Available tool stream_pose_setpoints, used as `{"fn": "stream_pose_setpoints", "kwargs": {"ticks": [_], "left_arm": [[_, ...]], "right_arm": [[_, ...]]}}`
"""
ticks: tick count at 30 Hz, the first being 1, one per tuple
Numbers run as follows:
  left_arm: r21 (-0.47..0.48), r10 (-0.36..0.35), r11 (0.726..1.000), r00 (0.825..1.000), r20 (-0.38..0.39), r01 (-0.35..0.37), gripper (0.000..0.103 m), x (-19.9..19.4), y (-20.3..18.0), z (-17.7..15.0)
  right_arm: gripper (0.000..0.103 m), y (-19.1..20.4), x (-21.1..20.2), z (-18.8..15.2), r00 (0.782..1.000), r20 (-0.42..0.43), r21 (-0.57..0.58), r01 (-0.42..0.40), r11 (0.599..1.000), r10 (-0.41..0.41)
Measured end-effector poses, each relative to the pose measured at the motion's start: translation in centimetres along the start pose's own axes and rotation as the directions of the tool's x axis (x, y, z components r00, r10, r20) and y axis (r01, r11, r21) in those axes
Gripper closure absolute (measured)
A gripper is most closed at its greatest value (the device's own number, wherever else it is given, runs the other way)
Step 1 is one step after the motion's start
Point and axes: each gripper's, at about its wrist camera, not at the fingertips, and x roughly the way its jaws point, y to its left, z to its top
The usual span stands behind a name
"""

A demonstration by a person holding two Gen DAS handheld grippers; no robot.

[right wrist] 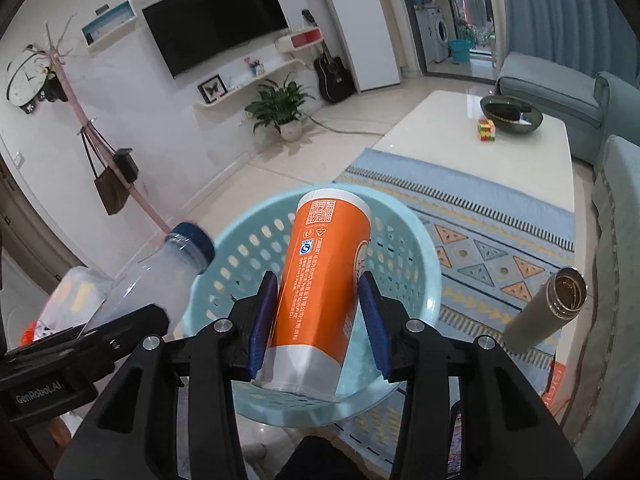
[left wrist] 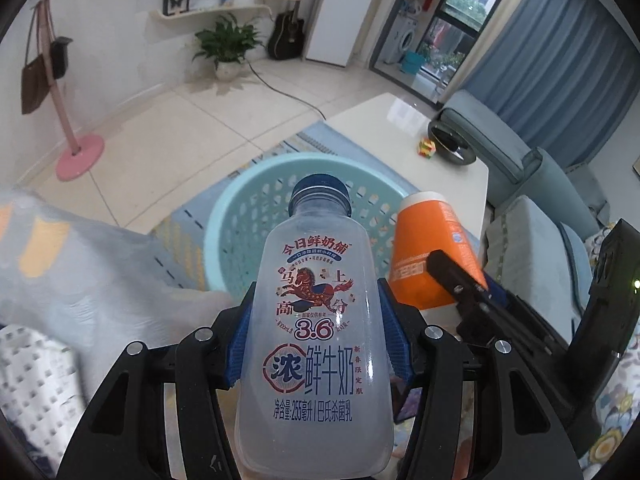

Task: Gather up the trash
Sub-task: 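Carry both items over the blue basket and open both tools to drop them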

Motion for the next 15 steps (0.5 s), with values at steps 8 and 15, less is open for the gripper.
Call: {"fn": "stream_pose_setpoints", "kwargs": {"ticks": [8,15], "left_arm": [[-0.01,-0.005,1.0,1.0,-0.002,0.005,0.036,-0.4,0.4,0.3],[-0.015,-0.012,1.0,0.995,0.095,0.014,0.032,-5.9,0.2,0.0]], "right_arm": [[0.056,-1.0,0.6,0.4,0.999,-0.047,0.03,-0.004,1.0,0.005],[0.056,-0.3,-2.8,0.4,0.998,-0.028,0.019,-0.056,0.998,0.057]]}}
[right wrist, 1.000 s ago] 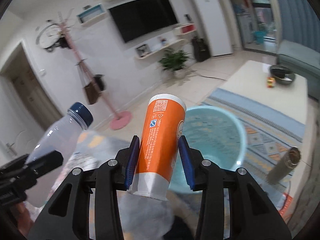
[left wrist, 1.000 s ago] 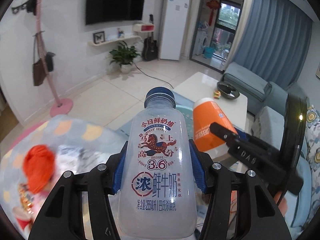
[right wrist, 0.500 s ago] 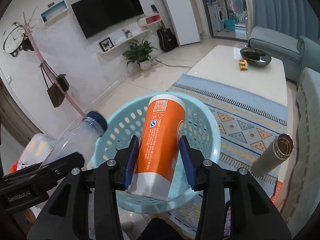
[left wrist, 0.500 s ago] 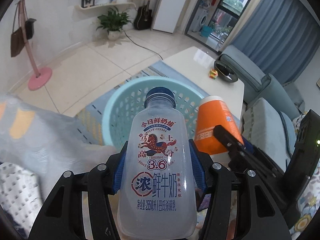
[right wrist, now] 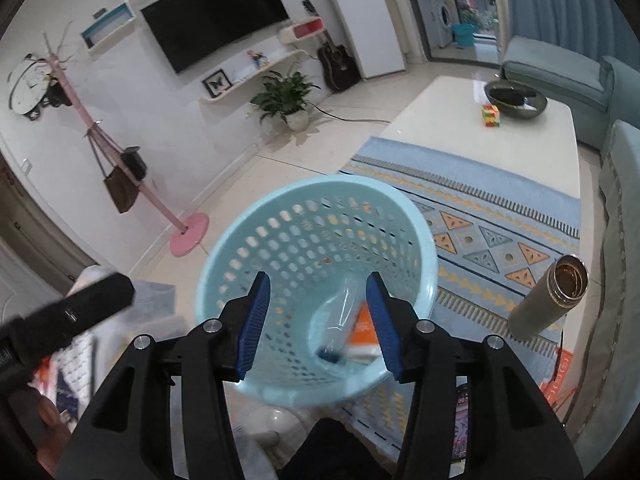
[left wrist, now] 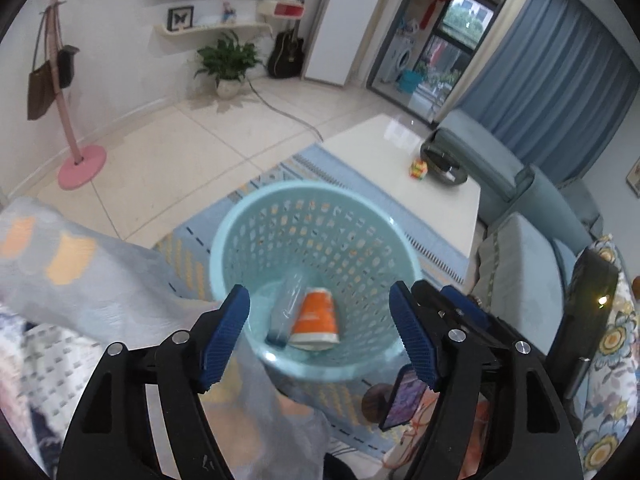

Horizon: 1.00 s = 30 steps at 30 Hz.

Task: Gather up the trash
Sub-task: 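Carry both items over the blue basket and open both tools to drop them, then grasp the teal sand bag with the right tool while the left tool grasps the tiger card box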

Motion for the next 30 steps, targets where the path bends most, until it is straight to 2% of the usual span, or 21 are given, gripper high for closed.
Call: {"fn": "stream_pose_setpoints", "kwargs": {"ticks": [8,13,16,22,26,30], "left_arm": [[-0.025,0.016,1.0,0.986,0.168,-0.012,0.032,-10.8,0.5,-3.0],[-0.066,0.103,0.994,0.965,0.239,-0.09,0.032,-17.0,2.1,-6.5],[-0.096,0.157,0.986,0.953,0.257,-0.137,0.032,-19.9,3.6,-8.5],[-0.228,0.327,0.935,0.908,0.263,-0.27,0.032,-25.6,8.8,-14.0],[-0.312,0.434,0.88,0.873,0.223,-0.358,0.026,-28.1,12.2,-18.1],[-0.377,0.466,0.843,0.871,0.153,-0.385,0.024,-28.4,15.4,-21.6]], "right_arm": [[0.056,5.0,-6.8,-1.9,0.991,0.04,-0.136,-0.118,0.984,0.124],[0.052,9.9,-10.6,-4.1,0.978,0.03,-0.256,-0.194,0.947,0.208],[0.049,12.9,-12.2,-6.0,0.964,-0.001,-0.331,-0.253,0.909,0.268],[0.049,18.5,-13.1,-10.0,0.927,-0.118,-0.429,-0.372,0.824,0.357],[0.049,22.0,-12.3,-12.4,0.899,-0.206,-0.47,-0.437,0.767,0.387],[0.049,25.2,-10.7,-15.3,0.873,-0.289,-0.509,-0.487,0.71,0.392]]}}
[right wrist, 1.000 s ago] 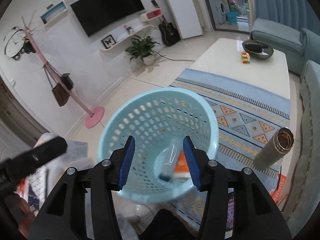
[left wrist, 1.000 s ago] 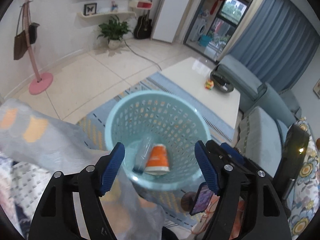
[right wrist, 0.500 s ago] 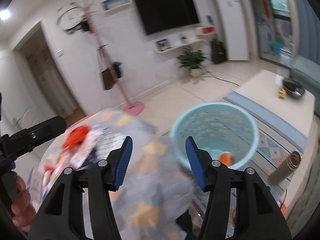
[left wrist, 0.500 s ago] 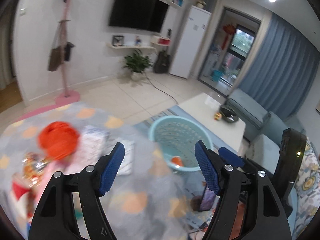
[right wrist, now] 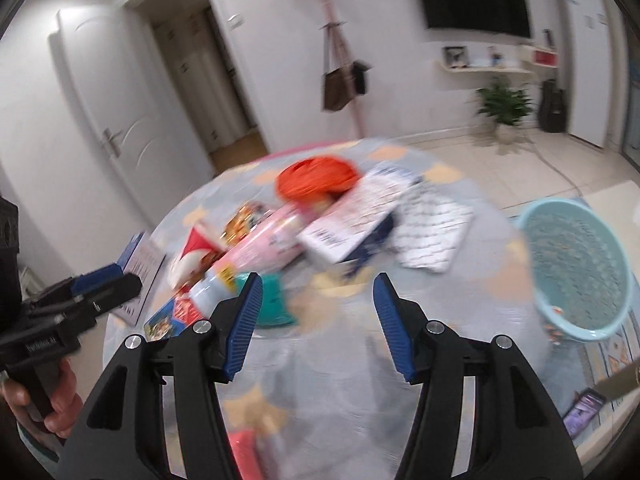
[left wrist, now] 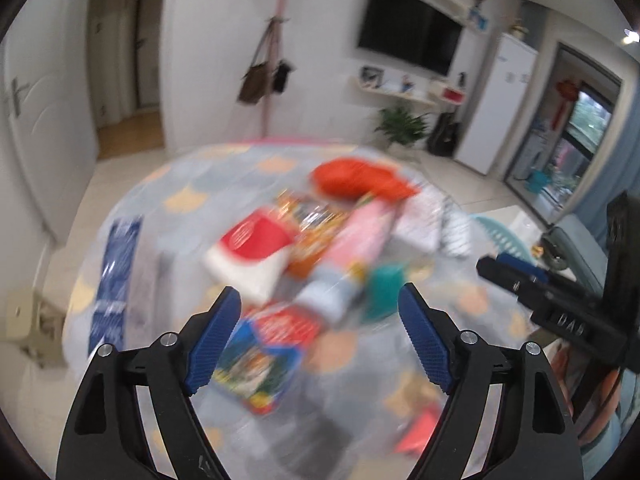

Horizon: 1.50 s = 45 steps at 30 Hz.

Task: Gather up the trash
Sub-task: 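Grasp the teal sand bag with the right tool while the left tool grasps the tiger card box, then carry both items over the blue basket and open both tools to drop them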

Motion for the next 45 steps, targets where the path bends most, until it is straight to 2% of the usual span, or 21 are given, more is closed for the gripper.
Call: {"fn": "stream_pose_setpoints", "kwargs": {"ticks": [3,7,10,19,20,23,27,32,37,45], "left_arm": [[-0.014,0.047,0.999,0.998,-0.052,-0.048,0.024,1.4,2.1,-1.3],[-0.011,0.073,0.997,0.993,-0.088,-0.074,0.024,3.0,3.5,-2.6],[-0.02,0.075,0.997,0.99,-0.122,-0.078,0.024,4.3,4.3,-3.3],[0.0,0.061,0.998,0.987,-0.15,-0.062,0.023,5.9,3.7,-3.6],[0.014,0.064,0.998,0.985,-0.16,-0.063,0.023,6.1,3.4,-3.7],[0.053,0.091,0.995,0.981,-0.17,-0.083,0.023,6.5,2.6,-4.1],[0.085,0.128,0.99,0.977,-0.17,-0.115,0.027,6.5,1.9,-4.3],[0.078,0.111,0.992,0.983,-0.143,-0.101,0.031,5.3,1.7,-4.4],[0.04,-0.002,0.999,0.997,-0.08,0.005,0.033,2.4,1.5,-4.0],[0.052,-0.101,0.994,0.995,0.001,0.101,0.033,-0.5,-0.7,-2.5]], "right_arm": [[0.049,2.0,3.2,-0.5,0.998,-0.053,-0.045,-0.021,0.999,0.019],[0.049,3.2,6.1,-1.3,0.994,-0.102,-0.081,-0.034,0.996,0.026],[0.049,3.4,7.3,-1.5,0.991,-0.126,-0.079,-0.051,0.996,0.041],[0.049,4.5,8.7,-1.3,0.987,-0.159,-0.127,-0.05,0.991,0.029],[0.05,4.7,8.8,-1.3,0.987,-0.158,-0.136,-0.045,0.99,0.023],[0.066,5.2,8.9,-1.5,0.987,-0.158,-0.16,-0.052,0.986,0.027],[0.067,5.4,8.5,-1.7,0.989,-0.144,-0.174,-0.058,0.983,0.033],[0.067,5.3,7.3,-1.9,0.993,-0.105,-0.19,-0.071,0.979,0.052],[0.067,4.3,5.9,-2.1,0.995,-0.073,-0.17,-0.074,0.983,0.062],[0.067,2.5,1.9,-1.0,1.0,0.028,-0.153,-0.009,0.988,0.014]]}}
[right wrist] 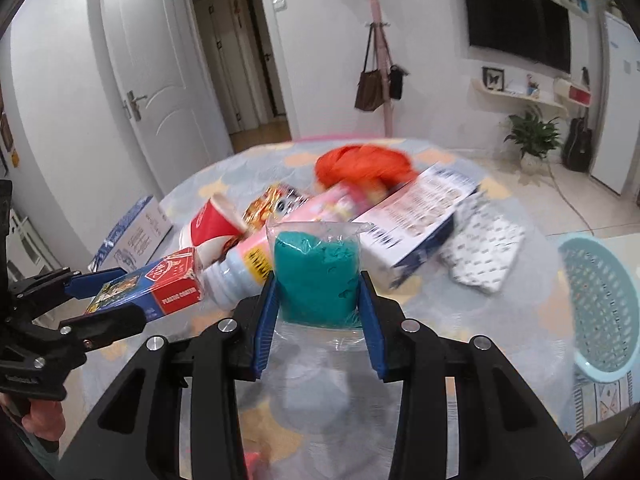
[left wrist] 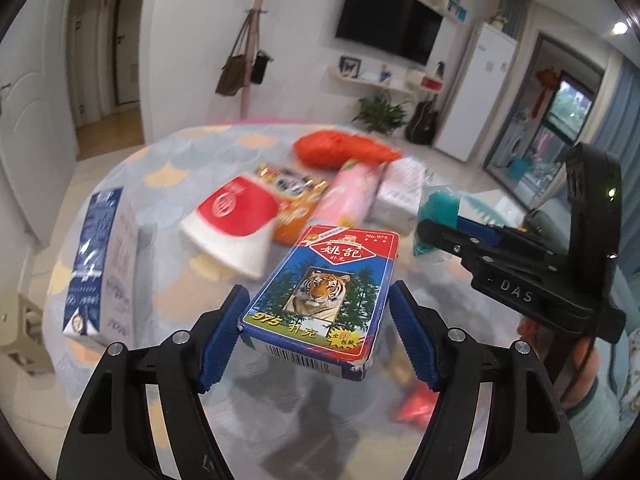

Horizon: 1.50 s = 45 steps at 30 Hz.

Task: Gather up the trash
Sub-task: 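Carry both items over the blue basket and open both tools to drop them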

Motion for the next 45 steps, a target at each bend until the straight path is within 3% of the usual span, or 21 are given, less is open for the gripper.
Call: {"fn": "stream_pose_setpoints", "kwargs": {"ticks": [8,13,24,31,37,45], "left_arm": [[0.075,-0.061,0.996,0.996,0.071,0.056,0.033,-0.4,-4.7,2.9],[0.145,-0.1,0.985,0.993,0.067,0.089,0.033,1.7,-8.8,5.4],[0.297,-0.197,0.938,0.98,0.03,0.179,0.033,7.4,-19.8,11.1],[0.347,-0.21,0.911,0.975,-0.071,0.222,0.033,13.7,-25.5,12.3],[0.311,-0.207,0.912,0.954,-0.216,0.268,0.033,20.9,-27.7,11.9],[0.292,-0.17,0.916,0.926,-0.336,0.274,0.032,27.3,-29.3,9.9]], "right_arm": [[0.067,-4.4,-3.7,1.3,0.993,0.088,0.081,0.068,0.994,-0.075],[0.067,-8.4,-5.3,1.3,0.98,0.114,0.165,0.143,0.976,-0.163],[0.067,-18.9,-7.6,-0.2,0.925,0.109,0.39,0.298,0.871,-0.365],[0.067,-26.0,-6.4,-2.1,0.891,0.024,0.536,0.371,0.759,-0.453],[0.067,-31.3,-4.7,-4.5,0.874,-0.065,0.602,0.419,0.679,-0.481],[0.067,-35.9,-2.2,-7.8,0.885,-0.176,0.665,0.43,0.611,-0.431]]}}
